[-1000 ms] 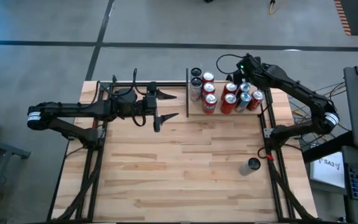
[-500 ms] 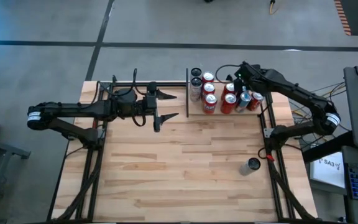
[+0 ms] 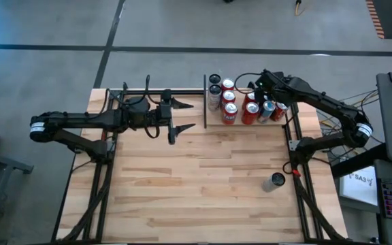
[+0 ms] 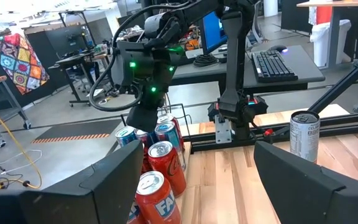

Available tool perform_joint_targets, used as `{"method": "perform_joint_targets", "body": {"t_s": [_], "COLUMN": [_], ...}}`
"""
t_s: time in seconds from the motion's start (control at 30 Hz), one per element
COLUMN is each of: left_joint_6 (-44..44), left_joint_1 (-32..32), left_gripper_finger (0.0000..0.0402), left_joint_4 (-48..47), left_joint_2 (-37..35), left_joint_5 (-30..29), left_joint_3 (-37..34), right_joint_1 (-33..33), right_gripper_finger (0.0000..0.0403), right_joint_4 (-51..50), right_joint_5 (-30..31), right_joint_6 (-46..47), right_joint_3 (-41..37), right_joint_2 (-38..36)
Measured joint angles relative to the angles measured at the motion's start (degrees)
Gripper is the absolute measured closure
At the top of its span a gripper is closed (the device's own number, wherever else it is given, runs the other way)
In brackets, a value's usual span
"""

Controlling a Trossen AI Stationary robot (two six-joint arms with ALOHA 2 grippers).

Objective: Place canned beverage on shelf
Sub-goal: Adjust the white and blue soda cans on the shelf

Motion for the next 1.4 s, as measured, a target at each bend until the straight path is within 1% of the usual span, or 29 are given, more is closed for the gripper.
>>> {"method": "perform_joint_targets", "body": {"t_s": [0.57, 1.4], "left_joint_6": [0.0, 0.0], "left_joint_1": [0.0, 0.0], "left_gripper_finger": [0.0109, 0.0109], "left_joint_4": [0.0, 0.0], "left_joint_2": [0.0, 0.0], "left_joint_5": [0.0, 0.0], "left_joint_3": [0.0, 0.0], "right_joint_1": [0.3, 0.7], "right_gripper_finger": [0.036, 0.036], "right_joint_4": [2.4, 2.6], "right_joint_5": [-1.2, -1.9], "right_joint_6": [-0.1, -0.1], "right_joint_3": [-1.2, -1.2], "right_joint_2": [0.0, 0.0]}}
